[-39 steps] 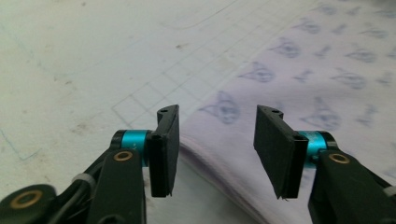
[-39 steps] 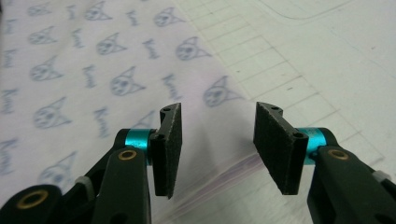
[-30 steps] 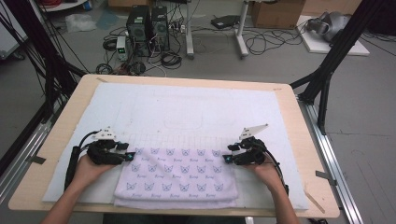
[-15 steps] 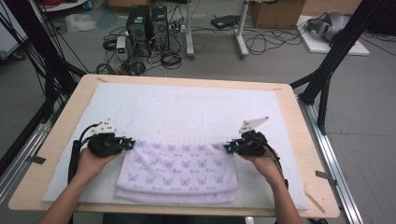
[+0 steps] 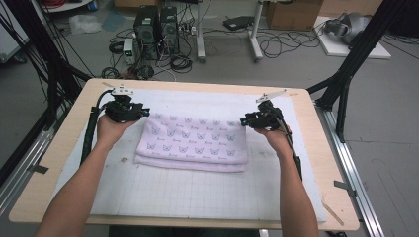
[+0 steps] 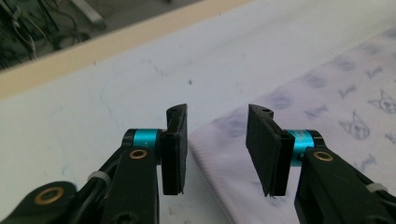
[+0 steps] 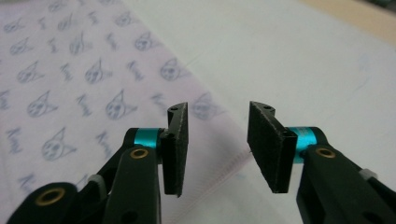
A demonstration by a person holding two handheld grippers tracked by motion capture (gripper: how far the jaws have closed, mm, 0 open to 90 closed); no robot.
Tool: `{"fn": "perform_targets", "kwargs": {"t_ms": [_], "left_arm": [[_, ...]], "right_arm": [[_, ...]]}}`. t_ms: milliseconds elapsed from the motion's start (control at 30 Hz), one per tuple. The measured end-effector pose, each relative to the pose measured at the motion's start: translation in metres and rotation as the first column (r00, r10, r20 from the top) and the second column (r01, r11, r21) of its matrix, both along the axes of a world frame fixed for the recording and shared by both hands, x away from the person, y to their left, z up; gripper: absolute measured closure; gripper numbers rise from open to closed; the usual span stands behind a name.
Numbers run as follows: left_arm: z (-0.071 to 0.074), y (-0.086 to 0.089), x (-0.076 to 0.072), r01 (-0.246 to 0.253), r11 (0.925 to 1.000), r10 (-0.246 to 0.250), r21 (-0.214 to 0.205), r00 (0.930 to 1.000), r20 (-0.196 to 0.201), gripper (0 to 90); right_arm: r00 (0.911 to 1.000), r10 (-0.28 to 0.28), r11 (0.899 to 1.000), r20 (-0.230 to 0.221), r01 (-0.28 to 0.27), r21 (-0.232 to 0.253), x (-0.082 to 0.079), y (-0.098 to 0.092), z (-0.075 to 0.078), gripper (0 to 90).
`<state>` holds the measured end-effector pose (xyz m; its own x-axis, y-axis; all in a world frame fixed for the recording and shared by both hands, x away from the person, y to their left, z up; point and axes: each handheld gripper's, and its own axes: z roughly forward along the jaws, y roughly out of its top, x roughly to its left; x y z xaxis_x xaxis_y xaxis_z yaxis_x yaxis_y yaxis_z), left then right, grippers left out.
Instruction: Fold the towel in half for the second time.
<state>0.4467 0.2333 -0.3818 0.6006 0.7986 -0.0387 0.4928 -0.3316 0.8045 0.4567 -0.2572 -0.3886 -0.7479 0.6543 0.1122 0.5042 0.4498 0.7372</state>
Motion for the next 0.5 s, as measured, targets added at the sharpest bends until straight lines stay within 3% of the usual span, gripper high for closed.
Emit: {"fn": "perform_targets", "kwargs": {"t_ms": [67, 133, 233, 500], "left_arm": [[-0.008, 0.004, -0.005, 0.019, 0.9998, -0.019, 0.005, 0.9998, 0.003, 57.1], [-0.016, 0.009, -0.013, 0.035, 0.9992, -0.035, -0.020, 0.9993, -0.008, 57.1], [-0.022, 0.012, -0.027, 0.076, 0.9961, -0.076, -0.045, 0.9970, -0.007, 57.4], [-0.035, 0.014, -0.075, 0.194, 0.9792, -0.193, -0.060, 0.9809, 0.025, 57.4]], "right_arm": [[0.9997, 0.017, 1.000, -0.018, -0.017, -0.011, -0.003, 0.002, -0.006, 56.8], [0.9991, 0.042, 0.999, -0.006, -0.042, -0.028, -0.011, 0.004, -0.010, 56.6], [0.9978, 0.066, 0.998, -0.005, -0.066, -0.008, -0.023, 0.004, -0.011, 56.1], [0.9872, 0.156, 0.988, 0.034, -0.156, -0.009, -0.063, 0.012, -0.008, 56.6]]}}
